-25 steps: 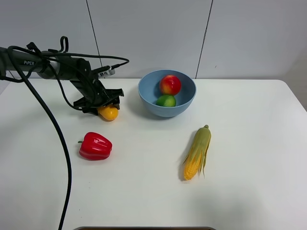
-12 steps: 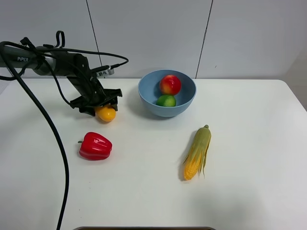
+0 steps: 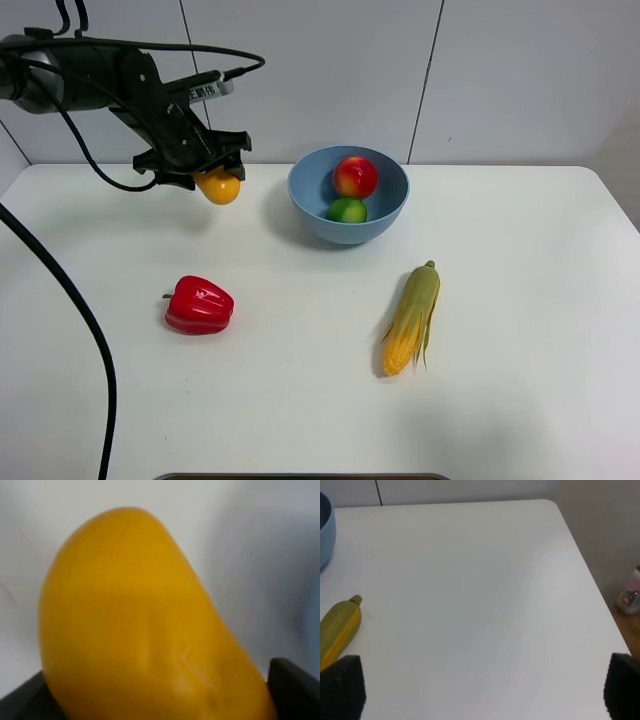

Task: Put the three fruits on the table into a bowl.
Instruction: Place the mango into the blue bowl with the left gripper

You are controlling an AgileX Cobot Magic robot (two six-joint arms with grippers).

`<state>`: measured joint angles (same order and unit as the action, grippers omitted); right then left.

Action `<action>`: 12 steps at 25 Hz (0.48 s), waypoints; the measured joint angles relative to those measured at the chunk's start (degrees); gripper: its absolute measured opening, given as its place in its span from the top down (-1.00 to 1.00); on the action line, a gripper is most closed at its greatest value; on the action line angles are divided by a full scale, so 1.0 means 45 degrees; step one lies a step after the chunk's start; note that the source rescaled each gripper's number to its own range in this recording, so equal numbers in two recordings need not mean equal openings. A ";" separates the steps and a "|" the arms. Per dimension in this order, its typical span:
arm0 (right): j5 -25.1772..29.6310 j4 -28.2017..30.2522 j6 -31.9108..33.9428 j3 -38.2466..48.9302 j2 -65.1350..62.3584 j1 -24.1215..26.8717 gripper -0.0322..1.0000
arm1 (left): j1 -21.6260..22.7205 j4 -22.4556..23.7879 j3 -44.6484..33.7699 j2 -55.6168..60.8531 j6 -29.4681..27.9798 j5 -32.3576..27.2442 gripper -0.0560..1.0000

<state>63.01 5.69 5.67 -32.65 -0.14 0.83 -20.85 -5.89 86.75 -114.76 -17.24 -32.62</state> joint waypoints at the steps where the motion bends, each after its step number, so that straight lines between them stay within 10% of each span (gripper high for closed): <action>1: 0.0000 0.0000 0.0000 0.0000 0.0000 0.0000 -0.74 | -0.0139 0.0000 0.0251 0.0081 0.0034 -0.0071 0.89; 12: 0.0000 0.0000 0.0000 0.0000 0.0000 0.0000 -0.74 | -0.2271 -0.0069 0.2217 -0.0224 0.0106 0.1055 0.89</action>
<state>63.01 5.69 5.67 -32.65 -0.14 0.83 -31.07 -6.20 96.73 -115.77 -16.77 -27.88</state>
